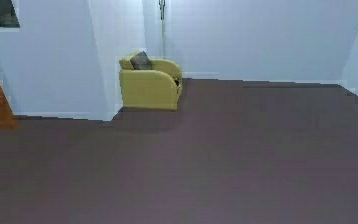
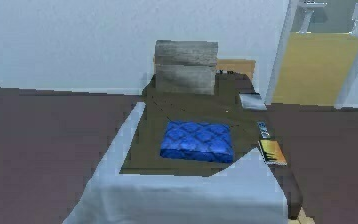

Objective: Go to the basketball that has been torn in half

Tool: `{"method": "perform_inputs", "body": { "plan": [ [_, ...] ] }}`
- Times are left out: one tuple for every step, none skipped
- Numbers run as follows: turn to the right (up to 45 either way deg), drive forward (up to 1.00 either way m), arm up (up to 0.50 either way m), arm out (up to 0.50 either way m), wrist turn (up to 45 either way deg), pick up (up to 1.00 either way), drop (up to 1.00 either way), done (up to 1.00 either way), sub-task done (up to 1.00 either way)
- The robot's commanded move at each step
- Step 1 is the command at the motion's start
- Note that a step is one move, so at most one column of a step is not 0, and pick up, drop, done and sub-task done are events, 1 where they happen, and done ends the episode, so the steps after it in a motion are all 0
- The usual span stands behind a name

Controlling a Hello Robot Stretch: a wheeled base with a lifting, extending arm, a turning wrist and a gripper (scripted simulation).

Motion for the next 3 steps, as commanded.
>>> {"method": "perform_inputs", "body": {
  "plan": [
    [3.0, 0.00, 0.00, 0.00, 0.0, 0.00, 0.00, 0.00, 0.00],
    [0.0, 0.85, 0.00, 0.00, 0.0, 0.00, 0.00, 0.00, 0.00],
    [6.0, 0.00, 0.00, 0.00, 0.0, 0.00, 0.00, 0.00, 0.00]
  ]
}}
